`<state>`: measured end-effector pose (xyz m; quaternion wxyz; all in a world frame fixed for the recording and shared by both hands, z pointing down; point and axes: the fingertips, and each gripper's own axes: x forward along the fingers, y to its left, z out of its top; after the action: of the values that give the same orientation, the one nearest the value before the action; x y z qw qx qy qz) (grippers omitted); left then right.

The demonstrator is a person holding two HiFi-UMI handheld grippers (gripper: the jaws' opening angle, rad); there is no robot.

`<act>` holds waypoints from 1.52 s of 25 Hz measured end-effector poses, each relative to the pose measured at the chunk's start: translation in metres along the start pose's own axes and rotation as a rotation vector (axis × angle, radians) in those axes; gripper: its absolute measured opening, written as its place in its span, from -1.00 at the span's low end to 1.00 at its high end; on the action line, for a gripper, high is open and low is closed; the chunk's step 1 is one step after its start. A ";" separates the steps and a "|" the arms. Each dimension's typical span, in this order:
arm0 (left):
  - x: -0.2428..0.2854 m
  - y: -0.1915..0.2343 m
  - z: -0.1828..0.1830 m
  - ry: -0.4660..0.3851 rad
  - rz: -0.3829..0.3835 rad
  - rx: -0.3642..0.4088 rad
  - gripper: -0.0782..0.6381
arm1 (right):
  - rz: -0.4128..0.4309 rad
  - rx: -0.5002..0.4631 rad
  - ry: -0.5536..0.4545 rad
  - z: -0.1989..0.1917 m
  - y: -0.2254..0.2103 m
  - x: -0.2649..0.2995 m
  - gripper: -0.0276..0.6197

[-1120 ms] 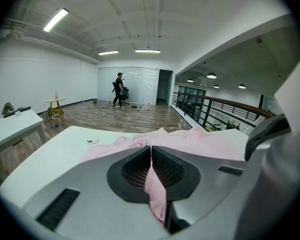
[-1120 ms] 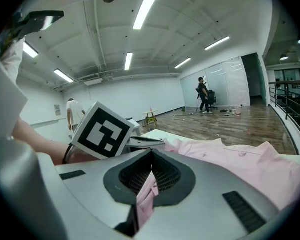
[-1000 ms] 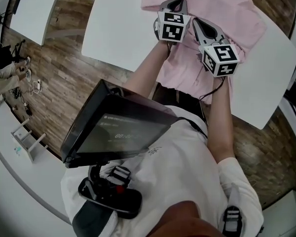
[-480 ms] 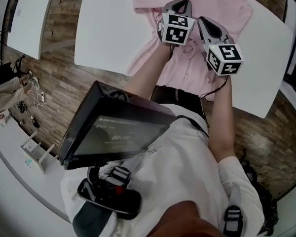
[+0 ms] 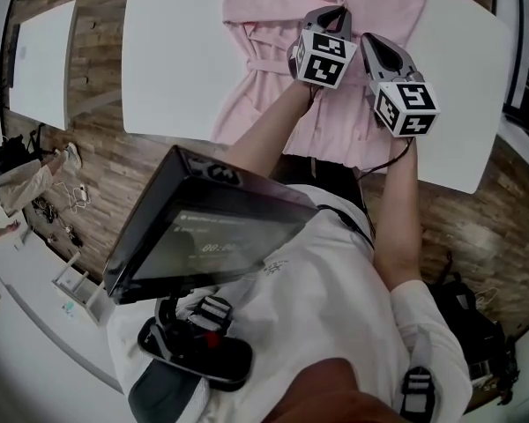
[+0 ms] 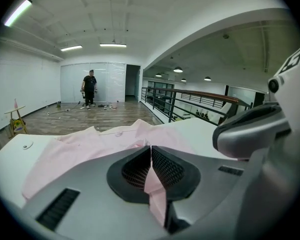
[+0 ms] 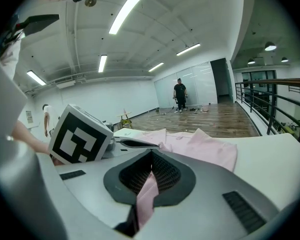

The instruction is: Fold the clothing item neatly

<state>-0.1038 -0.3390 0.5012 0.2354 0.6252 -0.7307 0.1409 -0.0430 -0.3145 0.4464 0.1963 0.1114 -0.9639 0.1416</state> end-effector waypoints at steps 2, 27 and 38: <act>0.006 -0.013 -0.001 0.006 -0.021 0.015 -0.75 | -0.021 0.011 0.002 -0.004 -0.010 -0.007 -0.91; 0.027 -0.089 -0.067 0.147 -0.341 0.078 -0.53 | -0.082 -0.040 0.050 -0.008 -0.060 0.019 -0.90; -0.031 0.084 -0.047 0.008 -0.012 -0.042 -0.53 | 0.011 -0.137 0.176 -0.027 -0.003 0.117 -0.90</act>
<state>-0.1748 -0.2737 0.5325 0.2524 0.6237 -0.7289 0.1267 -0.1379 -0.3277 0.5187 0.2864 0.0794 -0.9510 0.0856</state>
